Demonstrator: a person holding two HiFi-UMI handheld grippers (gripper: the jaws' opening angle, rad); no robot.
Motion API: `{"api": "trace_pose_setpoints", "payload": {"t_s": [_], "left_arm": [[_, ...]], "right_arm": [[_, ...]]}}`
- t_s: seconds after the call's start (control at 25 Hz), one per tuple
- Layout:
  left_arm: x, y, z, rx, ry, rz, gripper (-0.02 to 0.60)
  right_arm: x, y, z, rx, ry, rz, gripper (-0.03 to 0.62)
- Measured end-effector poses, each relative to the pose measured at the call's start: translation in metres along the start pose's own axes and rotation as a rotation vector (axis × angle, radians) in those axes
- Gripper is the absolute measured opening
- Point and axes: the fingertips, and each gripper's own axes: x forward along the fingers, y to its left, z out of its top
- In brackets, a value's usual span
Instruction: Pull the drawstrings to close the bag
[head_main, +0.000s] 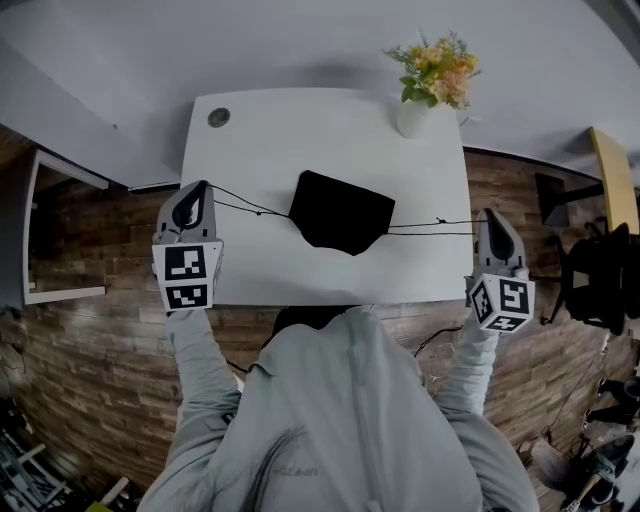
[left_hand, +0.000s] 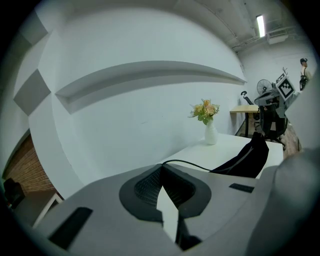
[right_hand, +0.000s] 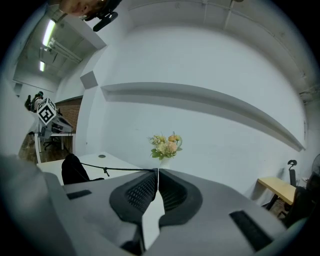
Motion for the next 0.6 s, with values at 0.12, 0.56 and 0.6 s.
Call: {"api": "trace_pose_setpoints", "payload": {"t_s": [0.12, 0.56, 0.6], "left_arm": [[0.005, -0.015, 0.0, 0.004, 0.006, -0.05, 0.025], [0.041, -0.099, -0.028, 0.01, 0.085, -0.28, 0.025], [0.045, -0.108, -0.032, 0.003, 0.093, -0.303, 0.025]], "right_arm": [[0.005, 0.01, -0.009, 0.008, 0.025, 0.037, 0.023], [0.042, 0.091, -0.068, 0.048, 0.157, 0.257, 0.023], [0.045, 0.1, -0.075, 0.047, 0.171, 0.281, 0.023]]}}
